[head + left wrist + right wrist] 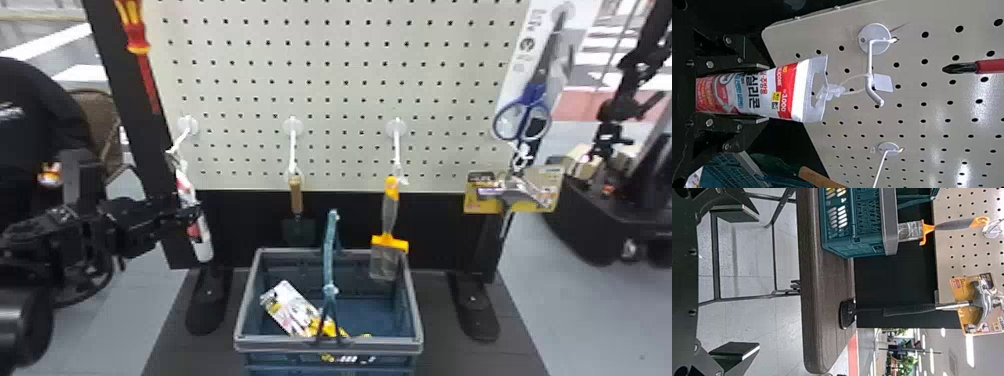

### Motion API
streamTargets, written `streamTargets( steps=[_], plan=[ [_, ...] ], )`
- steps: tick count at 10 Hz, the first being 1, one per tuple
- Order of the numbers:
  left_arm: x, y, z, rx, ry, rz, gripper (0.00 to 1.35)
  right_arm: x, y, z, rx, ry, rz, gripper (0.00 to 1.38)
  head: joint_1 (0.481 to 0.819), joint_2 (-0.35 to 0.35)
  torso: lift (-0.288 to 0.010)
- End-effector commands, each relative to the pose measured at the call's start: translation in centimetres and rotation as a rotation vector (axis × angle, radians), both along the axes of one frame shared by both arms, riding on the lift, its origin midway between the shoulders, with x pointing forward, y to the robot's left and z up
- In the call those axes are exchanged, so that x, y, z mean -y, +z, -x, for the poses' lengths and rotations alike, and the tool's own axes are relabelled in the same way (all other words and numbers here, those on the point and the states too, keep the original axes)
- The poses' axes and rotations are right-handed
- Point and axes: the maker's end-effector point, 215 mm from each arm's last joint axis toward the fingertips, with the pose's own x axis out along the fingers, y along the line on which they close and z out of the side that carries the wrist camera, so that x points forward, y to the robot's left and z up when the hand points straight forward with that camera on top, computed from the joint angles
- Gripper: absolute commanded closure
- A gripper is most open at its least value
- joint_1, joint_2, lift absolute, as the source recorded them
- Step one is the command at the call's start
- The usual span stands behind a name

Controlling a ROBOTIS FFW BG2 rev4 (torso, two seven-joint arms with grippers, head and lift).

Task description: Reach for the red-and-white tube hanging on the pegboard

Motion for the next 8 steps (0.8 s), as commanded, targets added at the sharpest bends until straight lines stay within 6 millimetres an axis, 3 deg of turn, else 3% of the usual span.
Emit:
streamTargets(
  steps=[1, 8],
  plan=[
    [0.00, 0.01, 0.04, 0.012, 0.006, 0.025, 0.83, -0.02, -0.02, -0.01, 0.000, -0.001, -0.001, 0.14, 0.549, 0.000, -0.100],
    [0.67, 0.06, 0.07, 0.018, -0.005, 0.028, 0.83, -0.05, -0.02, -0.01, 0.000, 0.001, -0.001, 0.14, 0.549, 0.000, -0.100]
  ],
)
